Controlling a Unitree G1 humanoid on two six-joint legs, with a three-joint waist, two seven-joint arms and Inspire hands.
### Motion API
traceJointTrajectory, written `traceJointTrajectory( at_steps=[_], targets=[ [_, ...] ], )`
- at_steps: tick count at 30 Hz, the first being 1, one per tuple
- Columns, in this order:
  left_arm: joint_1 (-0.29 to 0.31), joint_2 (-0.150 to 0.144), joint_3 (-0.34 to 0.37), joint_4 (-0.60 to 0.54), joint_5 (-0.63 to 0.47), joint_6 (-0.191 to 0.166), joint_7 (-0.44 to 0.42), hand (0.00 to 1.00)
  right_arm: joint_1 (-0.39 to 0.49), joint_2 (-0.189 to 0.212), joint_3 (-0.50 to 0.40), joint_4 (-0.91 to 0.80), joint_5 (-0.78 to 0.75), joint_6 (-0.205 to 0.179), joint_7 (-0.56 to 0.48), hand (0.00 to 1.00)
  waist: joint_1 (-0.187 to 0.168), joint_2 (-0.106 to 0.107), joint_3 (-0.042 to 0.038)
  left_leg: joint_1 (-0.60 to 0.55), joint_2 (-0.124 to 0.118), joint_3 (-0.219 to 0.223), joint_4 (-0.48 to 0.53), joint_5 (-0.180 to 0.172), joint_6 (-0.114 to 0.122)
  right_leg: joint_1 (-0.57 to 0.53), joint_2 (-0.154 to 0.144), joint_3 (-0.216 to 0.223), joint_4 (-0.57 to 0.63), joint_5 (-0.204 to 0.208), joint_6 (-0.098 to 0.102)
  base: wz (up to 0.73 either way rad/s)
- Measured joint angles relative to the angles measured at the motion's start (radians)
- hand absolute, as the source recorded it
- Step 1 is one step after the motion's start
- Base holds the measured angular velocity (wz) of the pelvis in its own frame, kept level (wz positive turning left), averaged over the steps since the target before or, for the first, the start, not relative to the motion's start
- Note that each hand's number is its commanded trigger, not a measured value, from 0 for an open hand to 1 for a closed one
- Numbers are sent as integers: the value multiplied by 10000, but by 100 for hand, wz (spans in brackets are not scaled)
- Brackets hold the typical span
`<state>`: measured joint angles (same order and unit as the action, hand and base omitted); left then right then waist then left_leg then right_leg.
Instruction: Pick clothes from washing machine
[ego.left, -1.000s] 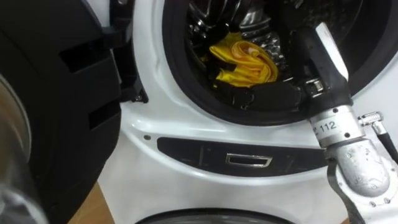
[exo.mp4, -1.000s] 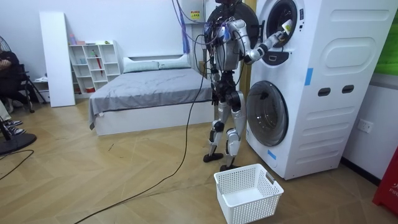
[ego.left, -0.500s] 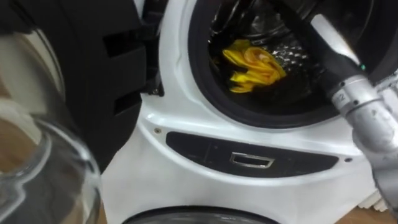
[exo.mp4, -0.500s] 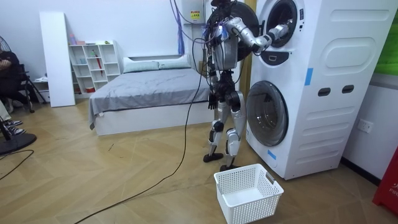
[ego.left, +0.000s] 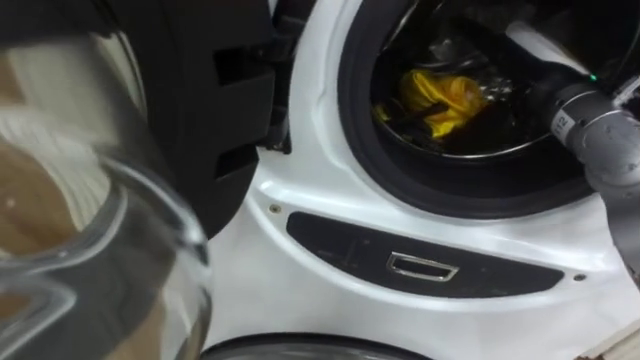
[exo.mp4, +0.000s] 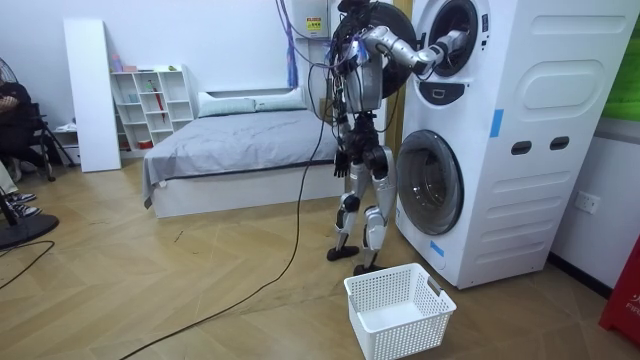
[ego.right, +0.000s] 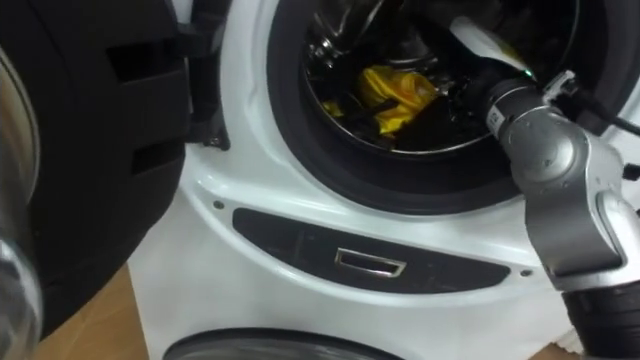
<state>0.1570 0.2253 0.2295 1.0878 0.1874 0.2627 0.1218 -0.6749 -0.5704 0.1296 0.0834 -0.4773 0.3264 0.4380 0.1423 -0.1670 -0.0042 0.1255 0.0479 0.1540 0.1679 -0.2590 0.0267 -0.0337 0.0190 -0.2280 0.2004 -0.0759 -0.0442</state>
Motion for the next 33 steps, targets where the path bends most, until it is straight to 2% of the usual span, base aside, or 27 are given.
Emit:
traceJointTrajectory(
  at_steps=[1, 2, 4, 6, 13, 19, 27, 33],
  targets=[
    [-14, 47, -14, 0, 0, 7, -58, 0, -223, -39, 73, 243, 0, 29, 301, 0, 9, -27, 9, 9, 7, -13, 2, 1, 2, 17, -3, -17, -8, 0, 0, 4],
    [-57, 96, -15, 0, 1, 4, -81, 0, -289, -121, 82, 343, 2, 47, 560, 17, 49, -58, 25, 47, 5, -19, -4, 1, 3, 75, -2, -50, -43, 0, 0, 5],
    [-81, 212, -14, 0, 2, 6, -92, 0, -296, -175, 81, 344, 22, 197, 921, 100, 80, -120, 23, 76, 3, -36, -46, 0, 4, 170, 9, -67, -182, 2, 2, 2],
    [-142, 335, -21, 0, 2, 30, -175, 0, -309, -191, 73, 361, 26, 255, 1228, 100, 78, -170, 37, 94, 13, -34, -22, 1, 3, 186, 21, -72, -182, 2, 1, 0],
    [-592, 460, -247, 29, 1, 129, -270, 0, -195, -229, 119, 391, 13, 384, 2226, 100, 127, -169, 42, 254, 16, 29, -73, 0, 1, 398, 41, -31, -310, 19, 3, -2],
    [-690, 539, -589, 66, -1, 168, -399, 0, -101, -217, 72, 251, -404, 626, 2347, 100, 337, -165, 45, 272, 30, 79, -76, 0, -1, 398, 64, 17, -311, 39, -1, -2],
    [-696, 601, -732, -62, 0, 199, -466, 0, -99, -218, 297, -327, -1085, 815, 2554, 100, 339, -124, 71, 267, 37, 101, -111, 0, -2, 369, 81, 27, -318, 40, 2, -1],
    [-695, 629, -774, -91, 2, 173, -176, 0, -80, -213, 468, -905, -1397, 902, 2640, 100, 483, -71, 102, 367, 79, 324, -187, 1, -13, 323, 173, 235, -316, 53, -19, -11]
  ],
)
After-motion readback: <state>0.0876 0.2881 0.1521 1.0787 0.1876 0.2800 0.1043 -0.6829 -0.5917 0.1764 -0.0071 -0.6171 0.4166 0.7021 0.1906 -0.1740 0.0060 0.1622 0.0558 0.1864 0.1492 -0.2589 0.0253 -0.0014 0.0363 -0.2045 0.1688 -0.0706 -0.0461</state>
